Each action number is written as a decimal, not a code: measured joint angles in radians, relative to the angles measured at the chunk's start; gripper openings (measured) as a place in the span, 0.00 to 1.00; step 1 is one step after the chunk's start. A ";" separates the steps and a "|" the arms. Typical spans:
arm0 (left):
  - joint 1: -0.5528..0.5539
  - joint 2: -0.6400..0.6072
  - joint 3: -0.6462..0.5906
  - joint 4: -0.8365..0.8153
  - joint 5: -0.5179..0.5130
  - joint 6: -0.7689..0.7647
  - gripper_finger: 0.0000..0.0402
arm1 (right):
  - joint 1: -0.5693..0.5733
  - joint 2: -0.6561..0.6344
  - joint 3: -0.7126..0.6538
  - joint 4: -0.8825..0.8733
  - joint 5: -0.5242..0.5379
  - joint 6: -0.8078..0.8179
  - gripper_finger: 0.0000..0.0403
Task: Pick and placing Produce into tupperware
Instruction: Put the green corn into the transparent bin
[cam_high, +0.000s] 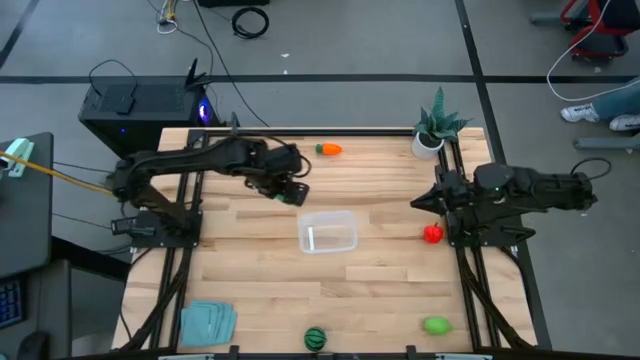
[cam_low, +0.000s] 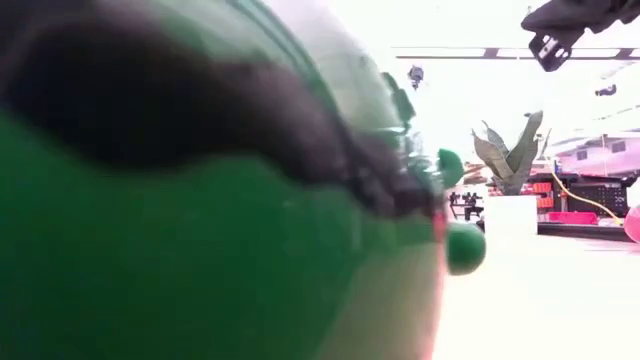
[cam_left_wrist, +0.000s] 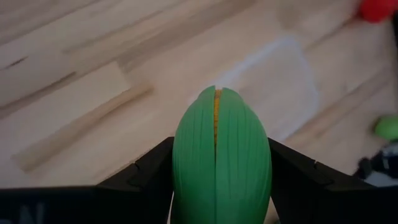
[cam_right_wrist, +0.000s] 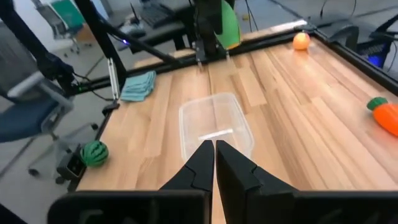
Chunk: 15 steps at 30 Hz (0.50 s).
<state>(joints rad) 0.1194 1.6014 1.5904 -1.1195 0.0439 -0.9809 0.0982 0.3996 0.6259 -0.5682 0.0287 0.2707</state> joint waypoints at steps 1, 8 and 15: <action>-0.005 0.029 0.040 -0.017 0.005 0.023 0.54 | 0.000 0.022 0.019 -0.002 0.000 0.000 0.06; -0.043 0.255 0.342 -0.231 0.008 0.142 0.54 | 0.000 0.122 0.114 -0.024 0.000 -0.002 0.06; -0.085 0.403 0.456 -0.292 0.039 0.166 0.54 | 0.000 0.129 0.147 -0.031 0.000 -0.001 0.06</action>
<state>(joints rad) 0.0343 2.0043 2.0460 -1.4114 0.0830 -0.8150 0.0982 0.5282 0.7725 -0.5987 0.0287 0.2695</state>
